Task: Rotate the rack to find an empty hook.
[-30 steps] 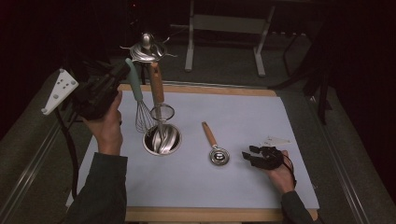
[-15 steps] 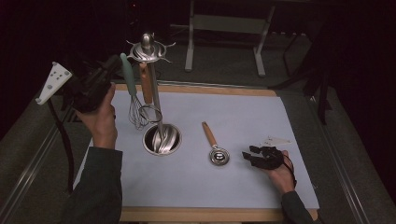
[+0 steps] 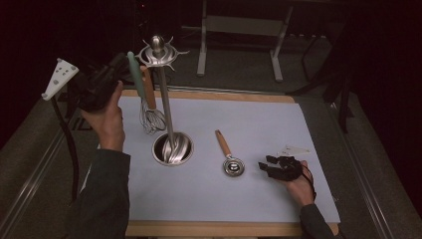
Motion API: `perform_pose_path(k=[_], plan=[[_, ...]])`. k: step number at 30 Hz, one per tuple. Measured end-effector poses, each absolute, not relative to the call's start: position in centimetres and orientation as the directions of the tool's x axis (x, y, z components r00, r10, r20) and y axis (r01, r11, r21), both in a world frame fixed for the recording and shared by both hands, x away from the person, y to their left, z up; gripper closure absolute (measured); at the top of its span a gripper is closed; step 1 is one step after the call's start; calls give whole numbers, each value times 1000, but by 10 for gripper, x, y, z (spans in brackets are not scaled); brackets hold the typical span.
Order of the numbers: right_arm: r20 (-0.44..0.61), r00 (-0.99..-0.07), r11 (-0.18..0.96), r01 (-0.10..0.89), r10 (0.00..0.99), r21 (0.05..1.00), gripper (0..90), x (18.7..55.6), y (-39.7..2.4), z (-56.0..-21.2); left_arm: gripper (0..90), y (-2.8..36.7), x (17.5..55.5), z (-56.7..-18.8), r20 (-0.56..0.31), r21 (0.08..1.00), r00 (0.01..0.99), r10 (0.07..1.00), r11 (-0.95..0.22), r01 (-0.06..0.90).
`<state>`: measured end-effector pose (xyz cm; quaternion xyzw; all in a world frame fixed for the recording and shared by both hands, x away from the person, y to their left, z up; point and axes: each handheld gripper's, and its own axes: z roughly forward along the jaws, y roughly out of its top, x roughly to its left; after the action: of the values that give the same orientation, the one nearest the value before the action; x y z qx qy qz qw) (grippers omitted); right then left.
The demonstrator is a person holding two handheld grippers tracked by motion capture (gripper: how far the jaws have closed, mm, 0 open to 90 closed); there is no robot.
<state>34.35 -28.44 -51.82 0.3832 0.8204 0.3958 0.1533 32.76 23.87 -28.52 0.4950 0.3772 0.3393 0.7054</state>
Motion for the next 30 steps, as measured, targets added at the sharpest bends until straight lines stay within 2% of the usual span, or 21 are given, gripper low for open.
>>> perform_pose_path(k=[23,30], plan=[[53,-659,391,508,751,767,523,343,-285,-518,900,236,346,-276,-229,958,438,869,280,-55],[59,-654,384,512,754,768,522,343,-286,-518,900,239,343,-276,-204,966,439,875,254,-57]])
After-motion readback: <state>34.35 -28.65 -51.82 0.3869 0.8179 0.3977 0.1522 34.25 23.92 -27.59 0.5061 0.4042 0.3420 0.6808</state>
